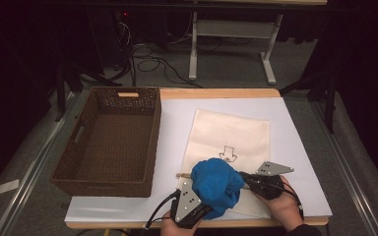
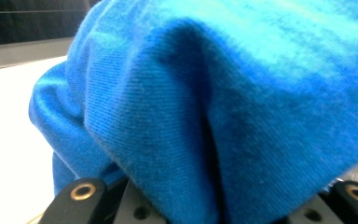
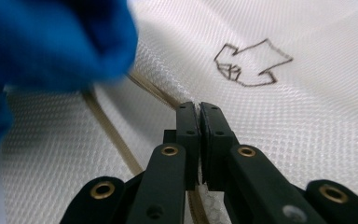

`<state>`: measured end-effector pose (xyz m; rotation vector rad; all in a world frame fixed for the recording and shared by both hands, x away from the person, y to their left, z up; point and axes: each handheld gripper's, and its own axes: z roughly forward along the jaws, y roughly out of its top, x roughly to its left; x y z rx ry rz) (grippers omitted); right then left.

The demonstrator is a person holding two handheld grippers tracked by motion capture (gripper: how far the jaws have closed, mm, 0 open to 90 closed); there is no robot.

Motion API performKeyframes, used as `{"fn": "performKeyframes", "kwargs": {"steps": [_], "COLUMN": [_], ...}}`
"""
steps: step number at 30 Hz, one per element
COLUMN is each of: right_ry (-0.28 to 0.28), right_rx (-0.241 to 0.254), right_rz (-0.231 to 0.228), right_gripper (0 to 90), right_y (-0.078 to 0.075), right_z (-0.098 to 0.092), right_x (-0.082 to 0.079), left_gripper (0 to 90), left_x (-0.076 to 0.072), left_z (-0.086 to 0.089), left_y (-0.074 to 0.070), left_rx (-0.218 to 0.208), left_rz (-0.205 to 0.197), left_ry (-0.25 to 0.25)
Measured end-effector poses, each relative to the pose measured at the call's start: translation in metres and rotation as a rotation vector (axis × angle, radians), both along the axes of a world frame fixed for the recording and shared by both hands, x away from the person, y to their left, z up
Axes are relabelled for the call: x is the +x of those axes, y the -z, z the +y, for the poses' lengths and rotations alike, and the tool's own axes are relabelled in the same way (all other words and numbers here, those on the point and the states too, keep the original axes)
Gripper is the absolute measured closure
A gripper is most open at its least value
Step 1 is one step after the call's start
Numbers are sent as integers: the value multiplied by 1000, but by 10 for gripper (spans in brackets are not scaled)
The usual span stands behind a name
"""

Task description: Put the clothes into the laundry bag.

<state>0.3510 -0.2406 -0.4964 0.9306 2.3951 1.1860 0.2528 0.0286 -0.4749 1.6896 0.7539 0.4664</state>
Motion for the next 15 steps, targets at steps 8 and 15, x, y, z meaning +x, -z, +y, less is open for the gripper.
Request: {"fn": "performKeyframes", "kwargs": {"steps": [8,15], "right_ry": [17,19], "right_rx": [44,70], "right_rz": [-31,-40], "right_gripper": [884,884], "right_y": [-10,-13], "right_z": [-3,-2], "right_x": [-3,-4], "left_gripper": [774,774], "left_x": [4,22], "left_z": [-8,-21], "left_y": [11,27], "left_rx": [59,102], "left_rz": [25,79], "left_ry": [17,21]}}
